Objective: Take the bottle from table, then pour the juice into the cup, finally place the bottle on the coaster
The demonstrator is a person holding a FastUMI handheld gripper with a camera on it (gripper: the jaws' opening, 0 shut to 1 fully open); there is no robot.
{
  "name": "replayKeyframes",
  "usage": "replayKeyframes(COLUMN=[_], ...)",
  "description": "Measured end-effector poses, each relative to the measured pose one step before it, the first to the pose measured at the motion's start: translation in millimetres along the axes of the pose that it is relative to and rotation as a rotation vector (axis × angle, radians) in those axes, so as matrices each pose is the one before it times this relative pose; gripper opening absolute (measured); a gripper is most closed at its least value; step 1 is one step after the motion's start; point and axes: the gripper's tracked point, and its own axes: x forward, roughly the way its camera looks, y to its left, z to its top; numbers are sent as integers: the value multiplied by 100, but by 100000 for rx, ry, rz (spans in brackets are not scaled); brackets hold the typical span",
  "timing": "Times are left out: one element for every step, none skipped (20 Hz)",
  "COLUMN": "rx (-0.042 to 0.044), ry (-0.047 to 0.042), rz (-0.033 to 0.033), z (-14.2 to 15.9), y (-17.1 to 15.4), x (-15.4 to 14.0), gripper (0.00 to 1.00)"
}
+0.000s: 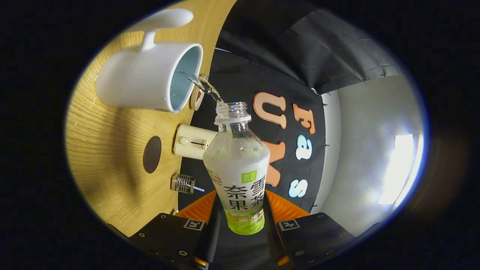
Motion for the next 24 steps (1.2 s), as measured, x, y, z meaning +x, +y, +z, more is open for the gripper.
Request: replayKeyframes(rx=[-1101,-1062,-970,-663,-538,-535,-657,-755,-894,-941,-1321,-1630,-1437,-870,-535,-525,-660,-719,-808,-755,-857,-811,-932,-798], ry=[-692,-690,-539,-519,-537,-273,-654,-416,-717,-492,-579,-564,-720,-630,-640,-540,-539,-474,-407,-546,-499,-731,-531,-518], rz=[-303,-475,-121,-482,143,-608,-290,-683,-376,-547,-168,-1240,-508,-403,8,-224,-179,-253,-150,-57,-151,-102,-366,-167], z=[140,82,-67,59,4,21,141,27,77,-17,-48,19,105,49,114,101,131,49,104,41,43,27,102,24], y=[-150,-197,-101,-179,19,-186,-42,-183,-111,-164,-102,-399,-209,-164,-53,-57,-98,-113,-99,-105,-106,-61,-155,-89], x=[11,81,95,105,45,120,-66,107,28,180,89,127,42,112,-2,33,1,7,-29,55,29,92,71,50], gripper=[56,56,56,56,56,56,56,56,56,56,56,56,56,56,56,56,56,56,56,56,56,56,56,56])
